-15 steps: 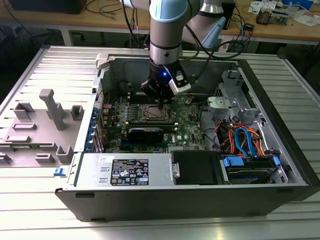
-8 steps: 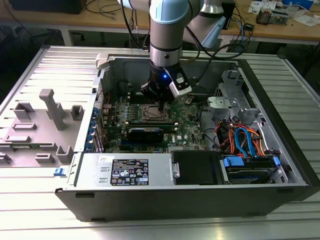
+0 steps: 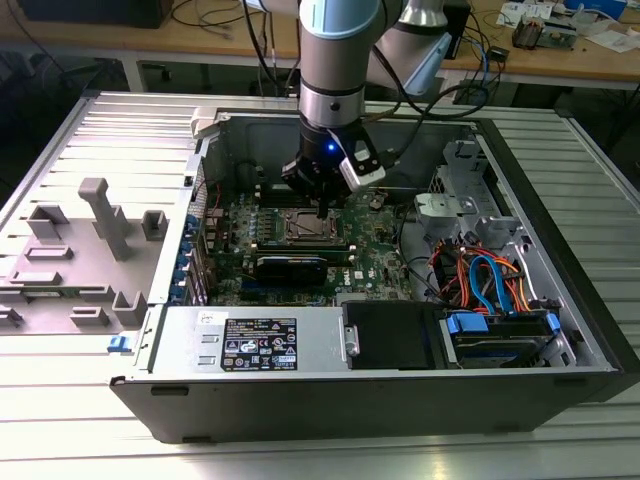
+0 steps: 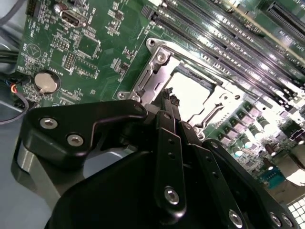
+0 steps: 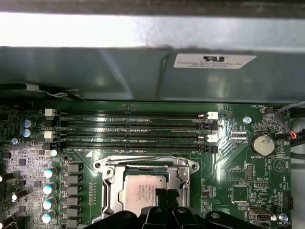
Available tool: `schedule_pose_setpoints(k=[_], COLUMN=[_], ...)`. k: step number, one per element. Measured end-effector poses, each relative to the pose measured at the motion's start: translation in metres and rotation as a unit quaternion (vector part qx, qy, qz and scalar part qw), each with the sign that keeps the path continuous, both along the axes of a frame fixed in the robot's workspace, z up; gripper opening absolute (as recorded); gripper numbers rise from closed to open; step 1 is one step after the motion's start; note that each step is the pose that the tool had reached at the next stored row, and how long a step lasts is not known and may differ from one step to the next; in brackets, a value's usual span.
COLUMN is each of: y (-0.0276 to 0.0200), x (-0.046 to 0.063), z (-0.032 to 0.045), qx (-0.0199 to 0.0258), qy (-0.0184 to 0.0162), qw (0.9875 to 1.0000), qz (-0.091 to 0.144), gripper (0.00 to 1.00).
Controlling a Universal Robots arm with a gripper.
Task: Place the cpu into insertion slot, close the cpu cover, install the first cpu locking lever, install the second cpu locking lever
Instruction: 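Install the second cpu locking lever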
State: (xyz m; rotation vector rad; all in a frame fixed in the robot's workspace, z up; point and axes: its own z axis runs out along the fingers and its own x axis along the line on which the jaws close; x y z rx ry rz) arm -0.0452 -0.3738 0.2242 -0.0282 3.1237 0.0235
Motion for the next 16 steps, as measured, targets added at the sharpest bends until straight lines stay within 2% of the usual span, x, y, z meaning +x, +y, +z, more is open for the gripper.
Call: schedule_pose_setpoints(k=[4, 7, 9, 13, 16], y=[-0.0071, -0.0086, -0.0097, -0.0160, -0.0176], x=[0.000, 0.000, 0.000, 0.000, 0.000], z=[0.0002, 0.0054, 0.0056, 0.0071, 0.0114], qx=[0.0000, 0.0000, 0.0000, -0.0001, 0.0000], qy=[0.0000, 0.0000, 0.0000, 0.0000, -0.0001], qw=[1.0000, 1.0000, 1.0000, 1.0000, 1.0000], qz=[0.000, 0.000, 0.000, 0.000, 0.000], gripper=[0.11, 0.11, 0.11, 0.11, 0.11])
